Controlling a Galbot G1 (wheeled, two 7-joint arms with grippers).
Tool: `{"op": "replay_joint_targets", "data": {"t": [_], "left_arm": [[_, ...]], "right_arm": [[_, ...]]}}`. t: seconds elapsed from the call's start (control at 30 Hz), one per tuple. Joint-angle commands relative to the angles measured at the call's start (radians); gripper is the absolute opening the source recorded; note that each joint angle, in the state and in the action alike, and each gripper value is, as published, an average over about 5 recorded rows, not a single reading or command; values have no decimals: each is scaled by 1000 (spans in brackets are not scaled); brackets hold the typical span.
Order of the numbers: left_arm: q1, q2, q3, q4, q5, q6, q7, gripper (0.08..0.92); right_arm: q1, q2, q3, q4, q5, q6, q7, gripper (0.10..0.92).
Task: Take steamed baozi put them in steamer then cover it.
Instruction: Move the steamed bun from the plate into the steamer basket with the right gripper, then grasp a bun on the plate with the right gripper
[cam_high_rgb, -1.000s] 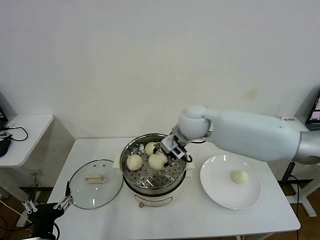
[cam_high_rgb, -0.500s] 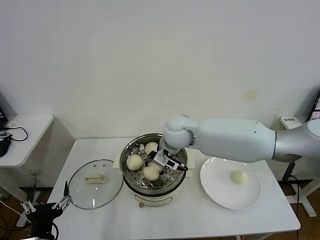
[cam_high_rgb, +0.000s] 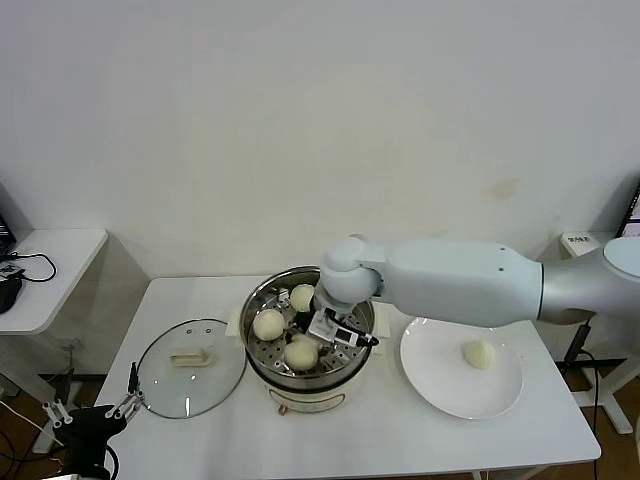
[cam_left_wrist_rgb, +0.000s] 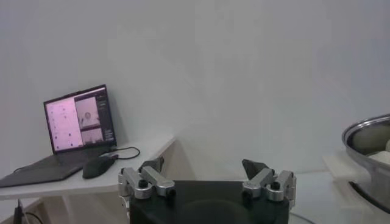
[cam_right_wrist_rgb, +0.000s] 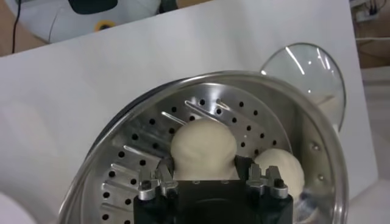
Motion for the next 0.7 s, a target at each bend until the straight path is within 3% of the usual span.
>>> {"op": "replay_joint_targets", "data": {"t": [0.03,0.17,0.3,0.53,0.7], "left_arm": [[-5,2,5,0,1,1,0,823],[-9,7,6,-2,-2,2,0,823],[-14,14,9,-5,-3,4,1,823],[-18,23,19,-8,-4,5,2,823],[-24,29,35,-11,-2,7,3,823]], "right_arm": [[33,-22,45,-4,30,27,9,742],[60,-87,78,6,68,17,0,813],[92,-188,105,29,116,-35,-26,822],[114,-403,156,26,168,-318,-86,823],[71,-564,164,22,176,-378,-96,823]]}}
